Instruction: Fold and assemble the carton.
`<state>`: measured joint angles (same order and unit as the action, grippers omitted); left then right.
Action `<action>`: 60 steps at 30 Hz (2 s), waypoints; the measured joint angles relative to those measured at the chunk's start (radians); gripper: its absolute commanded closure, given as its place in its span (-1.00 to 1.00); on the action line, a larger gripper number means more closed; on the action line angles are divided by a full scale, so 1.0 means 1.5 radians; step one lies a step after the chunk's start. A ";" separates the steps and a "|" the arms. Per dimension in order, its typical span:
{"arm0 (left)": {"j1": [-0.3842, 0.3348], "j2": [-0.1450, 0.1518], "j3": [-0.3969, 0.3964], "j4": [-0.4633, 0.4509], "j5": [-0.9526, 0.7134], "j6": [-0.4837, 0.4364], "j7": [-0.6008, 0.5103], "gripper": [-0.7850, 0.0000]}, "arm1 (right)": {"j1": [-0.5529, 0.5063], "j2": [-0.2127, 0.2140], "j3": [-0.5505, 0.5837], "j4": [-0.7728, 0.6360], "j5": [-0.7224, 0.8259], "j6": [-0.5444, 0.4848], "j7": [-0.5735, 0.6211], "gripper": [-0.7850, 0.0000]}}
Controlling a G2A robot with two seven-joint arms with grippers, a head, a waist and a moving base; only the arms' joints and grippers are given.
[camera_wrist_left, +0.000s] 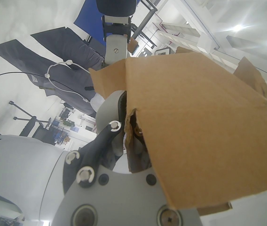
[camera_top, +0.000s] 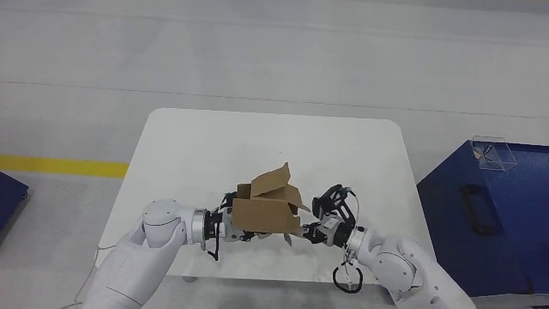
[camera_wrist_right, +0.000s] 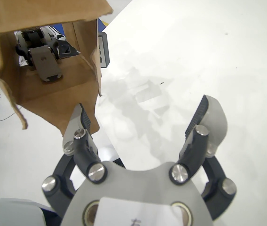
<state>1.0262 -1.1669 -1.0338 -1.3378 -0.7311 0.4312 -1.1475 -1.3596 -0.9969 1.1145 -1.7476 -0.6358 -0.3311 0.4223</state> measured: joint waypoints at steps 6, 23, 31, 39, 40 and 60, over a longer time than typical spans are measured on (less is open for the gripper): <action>0.001 0.001 0.005 0.001 -0.001 -0.007 -0.001 1.00 | 0.019 -0.008 -0.020 0.025 0.006 -0.007 -0.009 -1.00; -0.005 0.000 0.019 0.009 -0.004 -0.010 0.011 1.00 | -0.034 0.010 0.103 -0.015 0.131 -0.111 0.023 -1.00; -0.016 -0.002 0.027 0.023 -0.011 -0.002 0.020 1.00 | -0.061 0.014 0.126 -0.055 0.135 -0.127 0.033 -1.00; -0.022 -0.003 0.033 0.030 -0.013 -0.002 0.020 1.00 | -0.053 0.011 0.109 -0.071 0.130 -0.117 0.046 -1.00; -0.022 -0.003 0.033 0.030 -0.013 -0.001 0.019 1.00 | -0.049 0.010 0.102 -0.070 0.128 -0.114 0.046 -1.00; -0.015 0.003 0.029 0.023 -0.011 -0.032 -0.009 1.00 | -0.028 0.005 0.106 -0.021 0.126 -0.079 0.046 -1.00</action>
<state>1.0038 -1.1627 -0.9899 -1.3032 -0.7481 0.3839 -1.1610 -1.4020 -0.9890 1.2732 -1.7794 -0.4461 -0.4502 0.4919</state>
